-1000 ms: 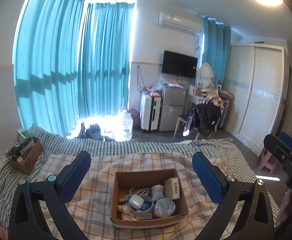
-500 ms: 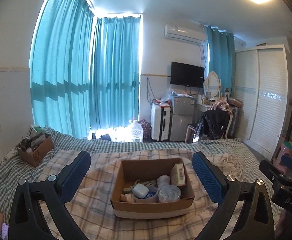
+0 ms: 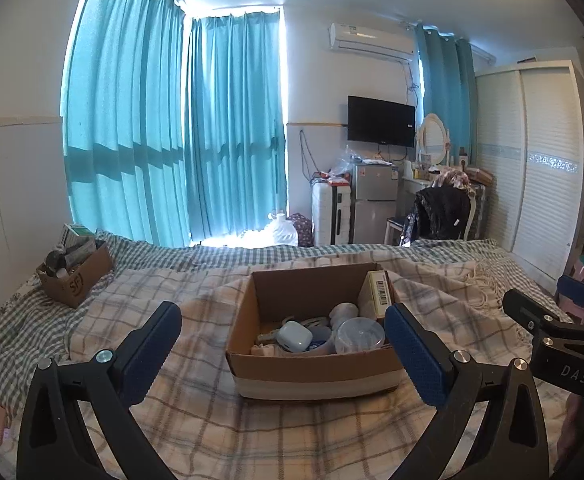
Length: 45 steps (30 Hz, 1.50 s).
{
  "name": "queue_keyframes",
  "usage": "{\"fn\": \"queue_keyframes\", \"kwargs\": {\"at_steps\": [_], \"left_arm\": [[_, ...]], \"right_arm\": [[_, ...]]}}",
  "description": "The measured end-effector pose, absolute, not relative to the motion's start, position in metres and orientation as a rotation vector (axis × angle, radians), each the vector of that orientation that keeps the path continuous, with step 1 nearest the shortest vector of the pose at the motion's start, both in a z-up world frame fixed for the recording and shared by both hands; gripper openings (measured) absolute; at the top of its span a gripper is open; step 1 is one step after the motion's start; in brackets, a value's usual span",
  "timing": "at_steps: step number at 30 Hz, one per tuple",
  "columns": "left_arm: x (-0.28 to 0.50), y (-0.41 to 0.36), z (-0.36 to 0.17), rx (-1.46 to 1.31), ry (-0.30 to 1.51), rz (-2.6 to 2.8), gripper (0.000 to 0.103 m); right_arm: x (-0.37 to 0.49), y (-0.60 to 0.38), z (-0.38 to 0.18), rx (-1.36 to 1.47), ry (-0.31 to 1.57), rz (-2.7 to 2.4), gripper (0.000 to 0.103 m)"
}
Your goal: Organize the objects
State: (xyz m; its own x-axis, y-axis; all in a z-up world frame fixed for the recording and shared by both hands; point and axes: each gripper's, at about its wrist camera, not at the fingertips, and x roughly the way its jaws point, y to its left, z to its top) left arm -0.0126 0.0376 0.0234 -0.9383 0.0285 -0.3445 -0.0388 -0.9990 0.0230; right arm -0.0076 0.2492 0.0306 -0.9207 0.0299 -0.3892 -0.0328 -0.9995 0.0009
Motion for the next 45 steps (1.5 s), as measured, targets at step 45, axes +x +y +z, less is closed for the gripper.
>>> {"fn": "queue_keyframes", "kwargs": {"at_steps": [45], "left_arm": [[-0.019, 0.029, 0.005, -0.668, 0.002, 3.044, 0.103]], "right_arm": [[-0.008, 0.238, 0.028, -0.643, -0.015, 3.059, 0.103]]}}
